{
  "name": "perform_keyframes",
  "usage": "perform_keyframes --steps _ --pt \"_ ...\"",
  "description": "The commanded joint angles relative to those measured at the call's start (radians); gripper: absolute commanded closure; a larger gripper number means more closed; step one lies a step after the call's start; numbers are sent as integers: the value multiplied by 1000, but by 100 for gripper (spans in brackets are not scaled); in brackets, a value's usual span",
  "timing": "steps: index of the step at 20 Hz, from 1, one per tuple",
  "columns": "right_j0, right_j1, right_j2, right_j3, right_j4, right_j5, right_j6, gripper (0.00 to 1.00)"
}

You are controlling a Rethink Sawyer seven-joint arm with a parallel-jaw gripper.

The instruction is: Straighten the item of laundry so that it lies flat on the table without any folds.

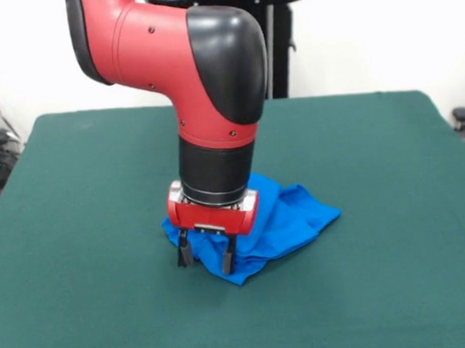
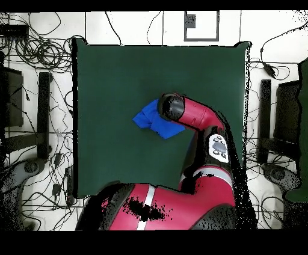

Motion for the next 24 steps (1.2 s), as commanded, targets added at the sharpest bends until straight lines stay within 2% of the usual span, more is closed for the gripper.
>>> perform_keyframes --steps 1,11,24 --pt "-1 8 127 -11 -41 56 54 0" --pt "0 -16 145 27 -33 76 64 0" --pt "-5 0 173 18 -30 98 57 0"
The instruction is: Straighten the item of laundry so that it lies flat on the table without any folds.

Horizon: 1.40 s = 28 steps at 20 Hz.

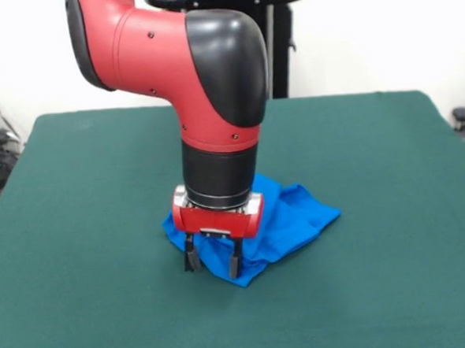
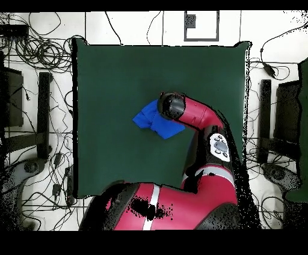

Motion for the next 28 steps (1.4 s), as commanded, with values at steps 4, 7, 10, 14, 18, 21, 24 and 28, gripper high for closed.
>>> perform_keyframes --steps 4,7,10,14,18,21,24,28 --pt "9 -3 143 31 -33 100 56 0" --pt "9 -9 145 47 -37 94 59 0" --pt "4 -22 152 71 -40 97 55 0" --pt "110 -41 -9 117 93 54 365 0" --pt "259 -8 -228 52 200 215 589 0" --pt "255 -8 -237 56 226 269 580 0" --pt "266 -5 -255 71 234 302 600 0" --pt "268 11 -253 91 248 304 654 0"
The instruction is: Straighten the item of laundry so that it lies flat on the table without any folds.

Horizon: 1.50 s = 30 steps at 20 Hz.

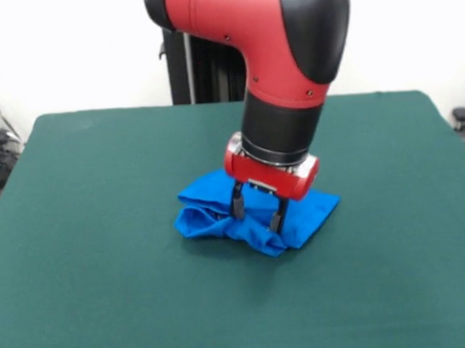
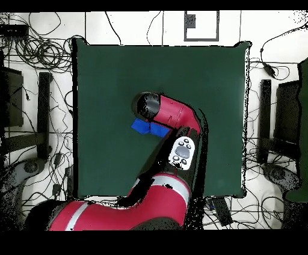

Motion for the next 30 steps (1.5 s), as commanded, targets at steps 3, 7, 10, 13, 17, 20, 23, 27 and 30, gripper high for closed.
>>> perform_keyframes --steps 3,7,10,13,17,20,23,27,30 --pt "1 18 23 113 59 81 335 0" --pt "-16 16 47 127 39 58 333 0" --pt "-24 17 54 134 33 46 330 0" --pt "-35 17 65 141 33 34 321 0" --pt "-26 20 68 145 39 13 331 0" --pt "-15 36 59 138 44 -8 353 0" --pt "21 70 16 124 66 -60 431 0" --pt "56 132 -24 130 153 -171 572 0" --pt "68 153 -39 136 181 -234 581 0"
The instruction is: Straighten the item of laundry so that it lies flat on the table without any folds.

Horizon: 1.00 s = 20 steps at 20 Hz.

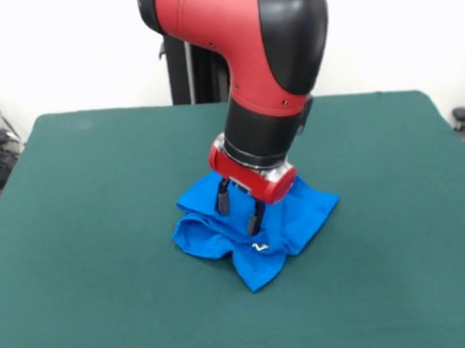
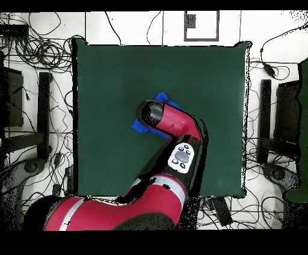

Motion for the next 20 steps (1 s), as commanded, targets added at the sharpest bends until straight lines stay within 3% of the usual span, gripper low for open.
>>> perform_keyframes --steps 1,15,20 --pt "45 104 19 74 103 -159 393 0" --pt "48 1 5 124 97 -101 420 0" --pt "-29 9 65 65 16 -127 265 0"
